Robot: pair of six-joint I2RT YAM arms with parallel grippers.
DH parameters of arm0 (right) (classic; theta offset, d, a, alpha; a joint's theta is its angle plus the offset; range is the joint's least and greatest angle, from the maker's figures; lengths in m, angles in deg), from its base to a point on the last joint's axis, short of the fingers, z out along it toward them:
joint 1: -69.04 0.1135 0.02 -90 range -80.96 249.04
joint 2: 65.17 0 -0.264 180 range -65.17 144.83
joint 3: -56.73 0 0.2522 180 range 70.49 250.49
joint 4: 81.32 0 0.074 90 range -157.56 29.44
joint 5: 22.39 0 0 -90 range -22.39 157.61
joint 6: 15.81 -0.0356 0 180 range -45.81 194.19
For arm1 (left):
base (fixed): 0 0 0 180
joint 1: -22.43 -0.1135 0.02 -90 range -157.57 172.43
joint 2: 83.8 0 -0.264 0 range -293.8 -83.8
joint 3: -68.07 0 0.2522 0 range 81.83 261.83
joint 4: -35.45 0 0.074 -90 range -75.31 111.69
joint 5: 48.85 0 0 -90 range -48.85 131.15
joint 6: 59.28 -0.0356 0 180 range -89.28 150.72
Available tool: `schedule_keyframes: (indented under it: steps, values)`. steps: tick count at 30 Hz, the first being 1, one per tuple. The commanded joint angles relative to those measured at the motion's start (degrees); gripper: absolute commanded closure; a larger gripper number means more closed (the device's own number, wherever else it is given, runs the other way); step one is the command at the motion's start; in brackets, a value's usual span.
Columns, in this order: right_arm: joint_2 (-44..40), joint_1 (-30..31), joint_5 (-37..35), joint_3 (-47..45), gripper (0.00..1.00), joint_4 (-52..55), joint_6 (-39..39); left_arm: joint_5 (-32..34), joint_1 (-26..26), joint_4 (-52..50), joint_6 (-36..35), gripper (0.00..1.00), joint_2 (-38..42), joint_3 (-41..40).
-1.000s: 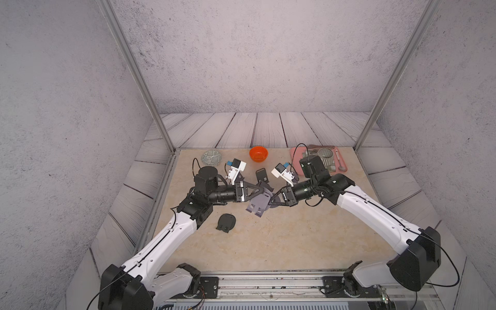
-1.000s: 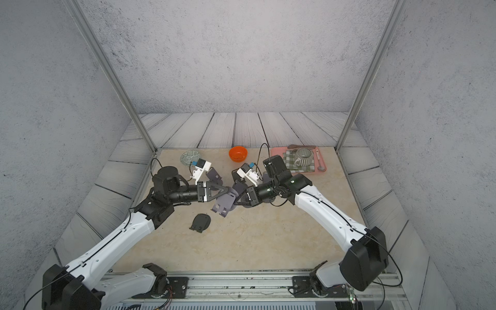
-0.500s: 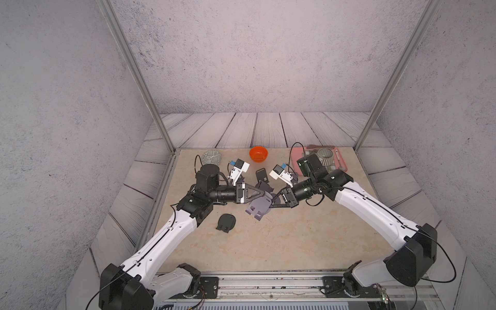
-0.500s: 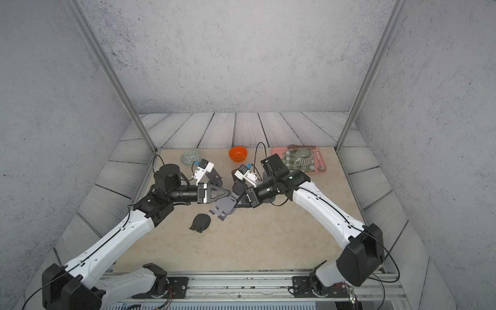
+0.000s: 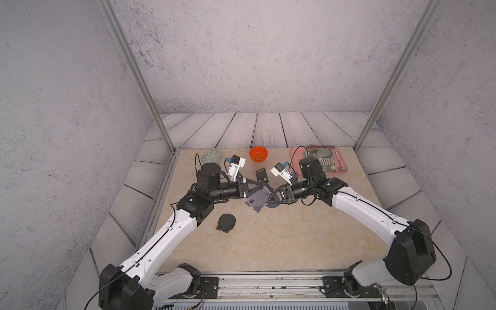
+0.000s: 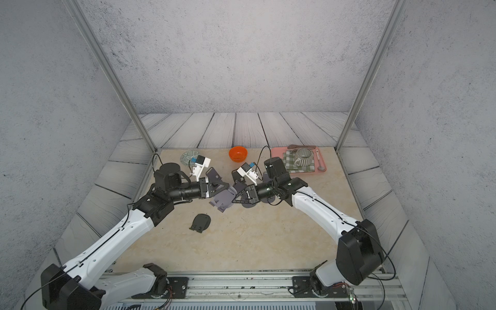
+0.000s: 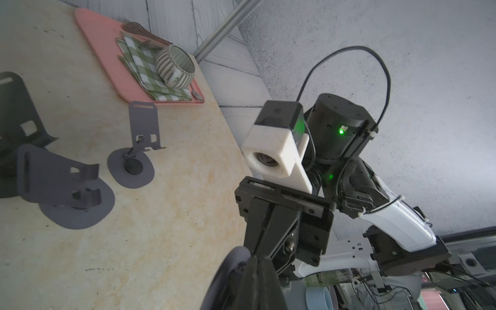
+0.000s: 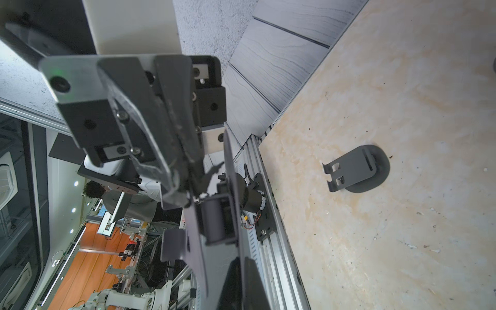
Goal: Open the phone stand
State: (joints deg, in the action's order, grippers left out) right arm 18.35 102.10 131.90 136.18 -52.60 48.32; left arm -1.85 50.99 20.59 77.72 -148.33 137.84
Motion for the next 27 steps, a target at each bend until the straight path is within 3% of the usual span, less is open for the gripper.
schedule_keyframes:
  steps: [1,8,12,16,21,27]
  values:
    - [1.3,1.9,-3.5,-5.1,1.00,5.6,-4.4,16.0,-1.5,18.3,-2.2,1.00,3.4,6.7]
    - [2.5,1.7,-4.4,-7.4,1.00,2.8,-7.2,27.4,-1.7,14.6,-7.5,1.00,7.6,6.5]
    - [1.6,1.4,-7.2,-4.6,1.00,5.7,-4.4,24.0,-1.7,9.7,-8.6,1.00,8.0,6.7]
    - [1.7,0.5,-8.5,-0.5,1.00,5.2,-6.0,23.5,-0.9,8.3,-4.3,1.00,9.9,0.7]
    - [3.0,0.5,-11.9,2.3,1.00,-1.6,-13.1,39.0,6.1,10.6,-2.6,1.00,15.2,-9.5]
    - [2.9,-0.1,-11.4,2.7,1.00,-5.1,-14.9,42.4,6.8,4.9,-4.0,1.00,19.0,-10.7]
